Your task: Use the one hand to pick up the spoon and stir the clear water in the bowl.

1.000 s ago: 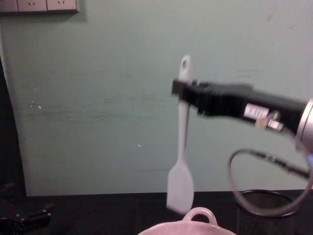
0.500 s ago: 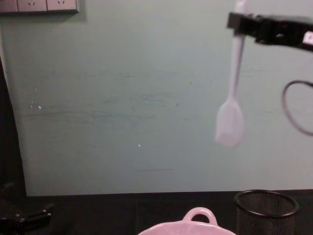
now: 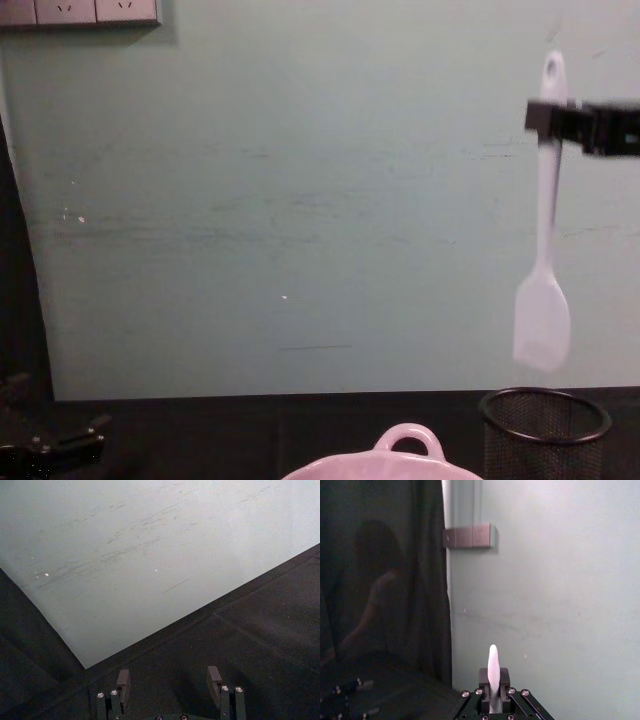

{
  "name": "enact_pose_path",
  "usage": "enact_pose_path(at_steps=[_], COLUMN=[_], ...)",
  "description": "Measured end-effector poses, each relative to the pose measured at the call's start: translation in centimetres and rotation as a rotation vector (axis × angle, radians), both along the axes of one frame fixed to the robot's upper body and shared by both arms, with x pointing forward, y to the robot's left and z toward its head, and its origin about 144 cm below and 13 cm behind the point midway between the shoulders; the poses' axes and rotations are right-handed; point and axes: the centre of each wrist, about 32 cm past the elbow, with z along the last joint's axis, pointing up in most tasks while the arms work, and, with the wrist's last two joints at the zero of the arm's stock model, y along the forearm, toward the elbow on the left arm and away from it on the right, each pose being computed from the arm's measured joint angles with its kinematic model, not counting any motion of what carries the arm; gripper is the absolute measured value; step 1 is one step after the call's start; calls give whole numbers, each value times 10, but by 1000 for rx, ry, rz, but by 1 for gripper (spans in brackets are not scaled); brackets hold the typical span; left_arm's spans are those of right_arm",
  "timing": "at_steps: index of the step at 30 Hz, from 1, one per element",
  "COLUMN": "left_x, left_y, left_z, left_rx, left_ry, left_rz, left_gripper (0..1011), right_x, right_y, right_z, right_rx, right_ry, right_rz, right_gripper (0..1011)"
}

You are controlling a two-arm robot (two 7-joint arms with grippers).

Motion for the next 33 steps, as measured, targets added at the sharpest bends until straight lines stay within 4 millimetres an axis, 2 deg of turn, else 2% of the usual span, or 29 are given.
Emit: enact_pose_path(at_steps=[14,33], left_x=[0,0], left_y=[0,0], left_z=[0,0], left_rx=[0,0], left_ry=[0,0], left_rz=[0,0], left_gripper=[1005,1005], right_x=[9,33], right_y=[-14,-15], right_z=[-20,-58], right_rx=[-13,31], right_ry=[88,144], right_rz=[-4,-2], right_gripper=[119,119])
